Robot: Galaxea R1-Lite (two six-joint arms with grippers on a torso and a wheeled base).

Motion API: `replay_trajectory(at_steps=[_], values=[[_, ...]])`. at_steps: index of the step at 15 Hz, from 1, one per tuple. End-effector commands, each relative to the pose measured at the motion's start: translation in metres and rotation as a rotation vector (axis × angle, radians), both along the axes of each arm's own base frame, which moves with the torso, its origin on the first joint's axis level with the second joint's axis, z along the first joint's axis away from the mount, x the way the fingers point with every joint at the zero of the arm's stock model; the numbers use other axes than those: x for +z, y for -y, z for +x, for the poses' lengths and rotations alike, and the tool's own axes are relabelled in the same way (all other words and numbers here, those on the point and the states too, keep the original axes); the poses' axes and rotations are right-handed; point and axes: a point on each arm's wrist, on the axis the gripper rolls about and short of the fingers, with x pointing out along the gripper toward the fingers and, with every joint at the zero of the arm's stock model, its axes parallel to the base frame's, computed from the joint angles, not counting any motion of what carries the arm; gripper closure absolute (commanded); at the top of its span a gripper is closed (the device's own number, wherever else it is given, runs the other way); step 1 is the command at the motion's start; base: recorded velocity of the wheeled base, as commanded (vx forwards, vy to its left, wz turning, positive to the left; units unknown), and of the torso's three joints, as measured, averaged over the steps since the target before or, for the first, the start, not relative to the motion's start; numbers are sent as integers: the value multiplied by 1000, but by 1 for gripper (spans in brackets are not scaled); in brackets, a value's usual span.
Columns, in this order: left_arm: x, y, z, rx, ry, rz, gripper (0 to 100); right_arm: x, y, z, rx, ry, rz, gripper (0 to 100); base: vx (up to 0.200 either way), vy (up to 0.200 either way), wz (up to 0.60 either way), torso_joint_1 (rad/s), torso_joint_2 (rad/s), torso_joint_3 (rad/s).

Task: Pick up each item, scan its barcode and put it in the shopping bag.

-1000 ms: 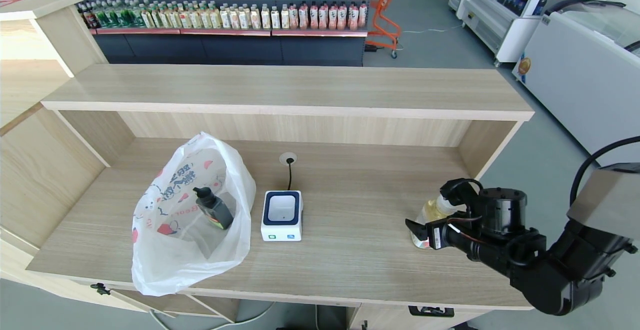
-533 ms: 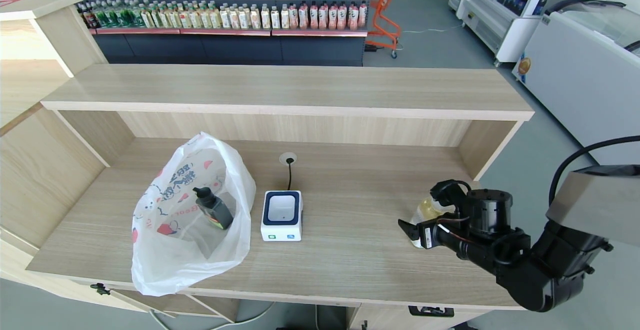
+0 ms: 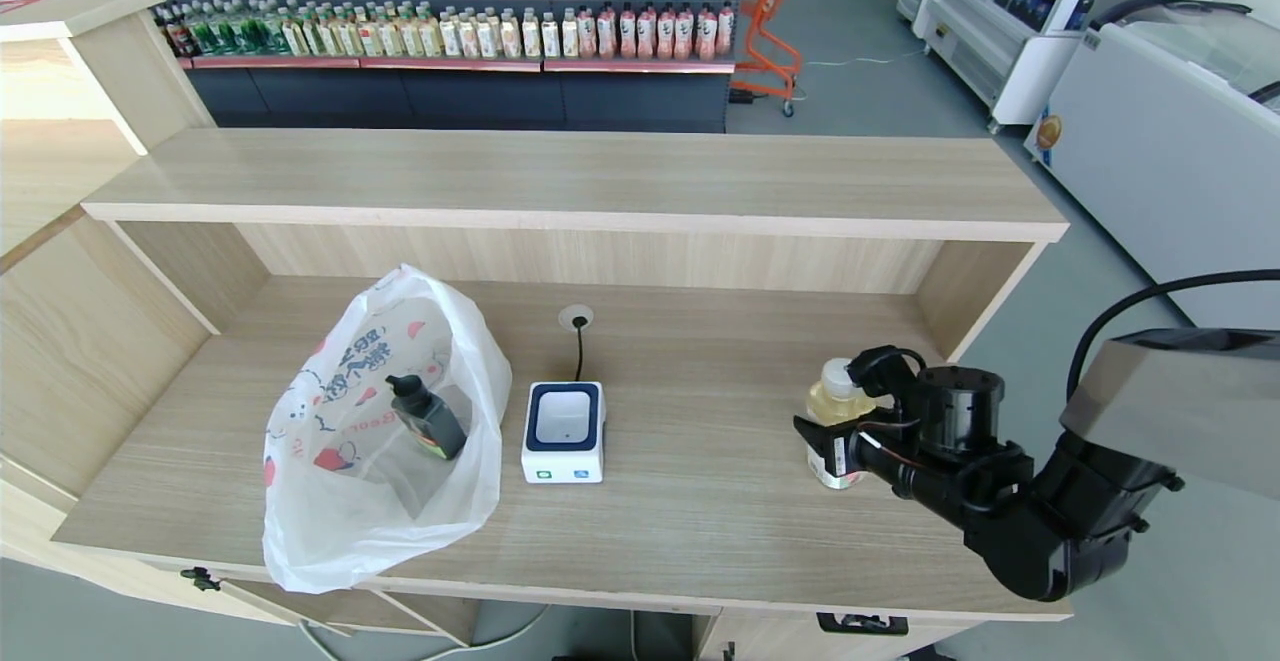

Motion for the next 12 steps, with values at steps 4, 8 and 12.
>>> replay_trajectory(at_steps=[4,8,12], values=[[0,0,0,0,0,0,0,0,0,2,0,7,-5,100,0,0,0,0,0,0],[0,0,0,0,0,0,0,-3,0,3,16,13,-56,100,0,0,0,0,0,0],[0,0,0,0,0,0,0,28,1,-4,52,69,107,100,0,0,0,0,0,0]])
